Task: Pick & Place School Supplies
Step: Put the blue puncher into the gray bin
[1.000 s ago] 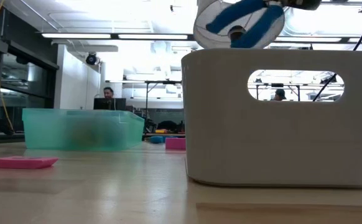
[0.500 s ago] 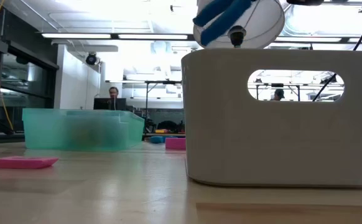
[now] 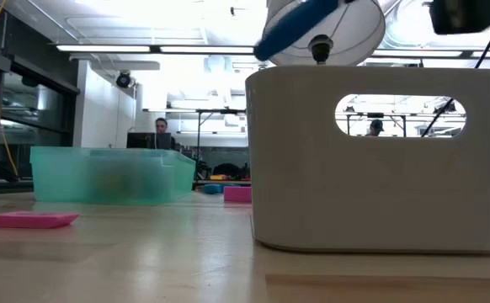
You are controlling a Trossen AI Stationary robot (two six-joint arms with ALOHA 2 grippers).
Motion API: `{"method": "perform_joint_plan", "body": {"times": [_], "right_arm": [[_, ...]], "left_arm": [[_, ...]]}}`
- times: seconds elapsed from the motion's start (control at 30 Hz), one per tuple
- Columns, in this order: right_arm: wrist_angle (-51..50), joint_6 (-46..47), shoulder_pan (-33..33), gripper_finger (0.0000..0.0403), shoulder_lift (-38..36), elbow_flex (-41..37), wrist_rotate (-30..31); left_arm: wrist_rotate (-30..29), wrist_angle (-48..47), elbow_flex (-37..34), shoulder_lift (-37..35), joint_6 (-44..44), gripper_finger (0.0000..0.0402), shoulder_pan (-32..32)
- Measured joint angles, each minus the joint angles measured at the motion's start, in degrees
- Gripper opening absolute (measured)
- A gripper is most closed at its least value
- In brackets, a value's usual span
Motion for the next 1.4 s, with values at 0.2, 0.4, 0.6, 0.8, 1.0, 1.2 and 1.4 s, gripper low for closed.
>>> {"method": "perform_joint_plan", "body": {"times": [0.2,0.4,0.6,0.8,1.0,1.2,1.4], "right_arm": [[0.1,3.7,1.0,0.0051,0.0,-2.1,2.5],[4.6,5.3,0.2,0.0051,0.0,-4.4,2.6],[5.3,9.4,0.3,0.0051,2.1,-5.8,3.2],[7.2,9.6,0.2,0.0051,5.7,-5.9,1.6],[9.4,9.6,-0.1,0.0051,8.9,-5.8,-0.7],[11.9,10.1,-0.6,0.0055,12.0,-5.8,-3.4],[13.0,9.6,-1.9,0.0053,14.1,-5.8,-7.0]], "left_arm": [[0.0,0.0,0.0,0.0,0.1,0.0175,0.0],[0.0,0.0,0.0,0.0,2.1,0.0175,0.0],[0.0,-0.1,0.0,0.0,2.2,0.0175,0.0],[0.0,-0.1,0.0,0.0,2.2,0.0175,0.0],[0.0,-0.1,0.0,0.0,2.2,0.0175,0.0],[0.0,0.0,0.0,0.0,2.2,0.0175,0.0],[0.0,-0.1,0.0,0.0,2.1,0.0175,0.0]]}}
